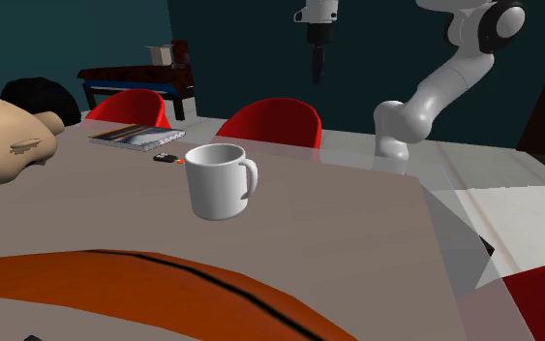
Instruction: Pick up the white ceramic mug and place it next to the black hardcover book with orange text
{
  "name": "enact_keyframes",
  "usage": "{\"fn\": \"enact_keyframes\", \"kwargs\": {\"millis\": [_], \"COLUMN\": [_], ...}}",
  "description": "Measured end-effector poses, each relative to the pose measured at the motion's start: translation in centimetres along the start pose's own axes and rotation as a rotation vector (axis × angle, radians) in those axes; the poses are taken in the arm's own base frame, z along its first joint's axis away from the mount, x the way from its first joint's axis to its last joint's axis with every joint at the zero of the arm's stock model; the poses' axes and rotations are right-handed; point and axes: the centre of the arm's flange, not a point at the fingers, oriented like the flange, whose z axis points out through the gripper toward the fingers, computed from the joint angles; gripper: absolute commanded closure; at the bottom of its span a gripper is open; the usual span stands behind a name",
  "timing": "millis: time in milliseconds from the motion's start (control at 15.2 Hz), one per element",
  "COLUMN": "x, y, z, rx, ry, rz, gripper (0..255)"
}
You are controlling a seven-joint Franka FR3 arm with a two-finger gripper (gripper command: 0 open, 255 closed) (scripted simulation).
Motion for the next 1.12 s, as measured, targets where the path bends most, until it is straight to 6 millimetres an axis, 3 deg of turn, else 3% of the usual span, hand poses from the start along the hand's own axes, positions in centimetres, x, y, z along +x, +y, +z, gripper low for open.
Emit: {"fn": "enact_keyframes", "kwargs": {"millis": [264, 1122], "x": [1.1, 7.3], "y": [-2.4, -17.6], "z": [0.3, 1.1], "rx": [0.004, 0.029], "ry": [0.001, 0.01], "rz": [-0.005, -0.034], "gripper": [0, 0]}}
